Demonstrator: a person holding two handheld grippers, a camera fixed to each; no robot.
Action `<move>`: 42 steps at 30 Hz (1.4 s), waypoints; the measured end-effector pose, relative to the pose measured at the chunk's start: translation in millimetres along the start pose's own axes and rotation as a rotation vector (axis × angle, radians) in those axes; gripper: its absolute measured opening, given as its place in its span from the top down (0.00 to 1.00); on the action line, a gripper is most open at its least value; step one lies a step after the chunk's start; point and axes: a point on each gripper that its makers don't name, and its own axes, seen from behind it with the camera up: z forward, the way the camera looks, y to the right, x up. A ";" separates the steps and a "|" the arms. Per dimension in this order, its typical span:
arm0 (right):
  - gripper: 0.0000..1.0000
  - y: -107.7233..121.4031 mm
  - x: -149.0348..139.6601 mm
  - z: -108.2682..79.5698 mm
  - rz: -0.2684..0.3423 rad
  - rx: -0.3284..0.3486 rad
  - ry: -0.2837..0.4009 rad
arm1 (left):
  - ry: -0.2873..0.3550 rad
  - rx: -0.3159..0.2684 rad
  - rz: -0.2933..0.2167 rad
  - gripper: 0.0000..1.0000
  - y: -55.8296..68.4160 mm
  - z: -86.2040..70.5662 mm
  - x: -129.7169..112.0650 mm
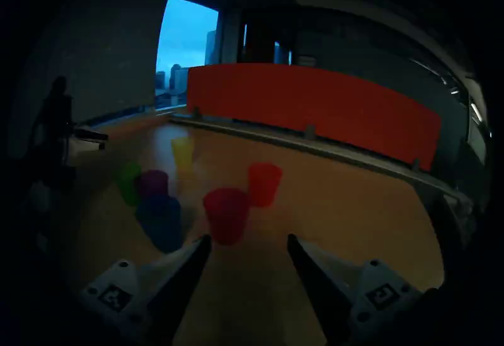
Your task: Pour water
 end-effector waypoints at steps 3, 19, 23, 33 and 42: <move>0.06 6.1 10.4 -1.2 0.007 -0.037 0.029 | 0.034 0.033 -0.025 0.01 -4.8 0.9 6.7; 0.06 39.3 79.4 -3.9 0.023 -0.221 0.209 | 0.207 0.176 -0.046 0.01 -29.2 -9.3 69.0; 0.06 42.3 89.8 -5.0 0.029 -0.246 0.242 | 0.246 0.194 -0.044 0.01 -29.2 -12.0 82.8; 0.06 44.1 102.2 -1.2 0.044 -0.289 0.291 | 0.320 0.256 -0.039 0.01 -29.6 -13.4 99.5; 0.06 50.7 107.3 0.5 0.069 -0.322 0.329 | 0.343 0.297 -0.038 0.01 -28.6 -7.9 91.9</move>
